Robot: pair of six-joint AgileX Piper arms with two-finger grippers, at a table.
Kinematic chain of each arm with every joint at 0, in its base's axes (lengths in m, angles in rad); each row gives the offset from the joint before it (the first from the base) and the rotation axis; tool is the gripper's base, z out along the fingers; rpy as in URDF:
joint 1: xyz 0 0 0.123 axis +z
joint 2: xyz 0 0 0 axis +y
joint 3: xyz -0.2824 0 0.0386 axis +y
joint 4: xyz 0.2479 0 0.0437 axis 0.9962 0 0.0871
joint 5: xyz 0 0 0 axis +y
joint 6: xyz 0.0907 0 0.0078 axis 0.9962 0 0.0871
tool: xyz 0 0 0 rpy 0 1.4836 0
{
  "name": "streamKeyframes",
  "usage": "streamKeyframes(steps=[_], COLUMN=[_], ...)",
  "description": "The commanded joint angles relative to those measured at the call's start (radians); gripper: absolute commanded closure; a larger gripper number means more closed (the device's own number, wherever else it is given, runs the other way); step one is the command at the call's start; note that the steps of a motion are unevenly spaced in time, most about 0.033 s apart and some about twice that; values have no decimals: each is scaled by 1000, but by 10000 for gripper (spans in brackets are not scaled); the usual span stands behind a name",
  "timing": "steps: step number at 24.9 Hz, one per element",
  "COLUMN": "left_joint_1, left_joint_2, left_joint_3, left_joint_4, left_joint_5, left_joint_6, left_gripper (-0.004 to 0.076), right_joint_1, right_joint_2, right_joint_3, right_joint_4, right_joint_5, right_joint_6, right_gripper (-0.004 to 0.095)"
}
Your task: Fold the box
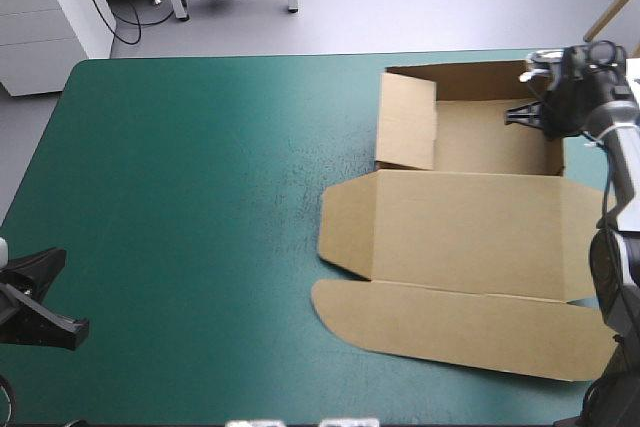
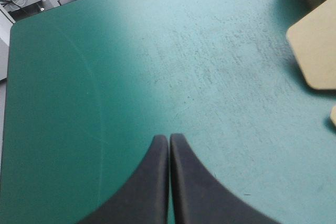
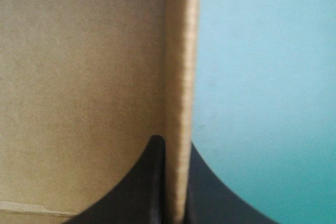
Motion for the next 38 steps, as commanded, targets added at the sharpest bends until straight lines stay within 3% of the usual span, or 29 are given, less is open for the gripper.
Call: streamKeyframes(steps=[1,10,13,17,22,24,29,32,35,37,38], left_joint_1=[-1,-1,-1,-1,-1,-1,-1,-1,-1,-1,-1], left_joint_2=[8,8,8,8,8,8,8,8,8,8,8], left_joint_3=[-18,-18,-18,-18,-18,-18,-18,-18,-18,-18,-18], left_joint_4=[29,22,22,22,24,24,28,32,32,32,32], left_joint_5=[44,44,44,44,44,44,40,40,40,40,40], left_joint_6=[-3,-3,-3,-3,-3,-3,-3,-3,-3,-3,-3], left_gripper=[734,734,734,734,734,734,734,734,734,734,734], right_joint_1=[-132,-361,-400,-430,-440,-440,-438,-436,-410,-342,-290], right_joint_2=[-53,-53,-53,-53,-53,-53,-96,-177,-243,-293,-320], right_joint_3=[-35,-35,-35,-35,-35,-35,-54,-65,-65,-65,-61], right_joint_4=[-19,-16,-16,-15,-16,-16,73,352,517,523,503], right_joint_5=[-73,-154,-158,-151,-119,-98,-25,20,63,67,70], right_joint_6=[-37,-57,-57,-57,-57,-55,-55,-204,-268,-268,-267], right_gripper=[927,923,865,619,144,69,71,75,83,205,364])
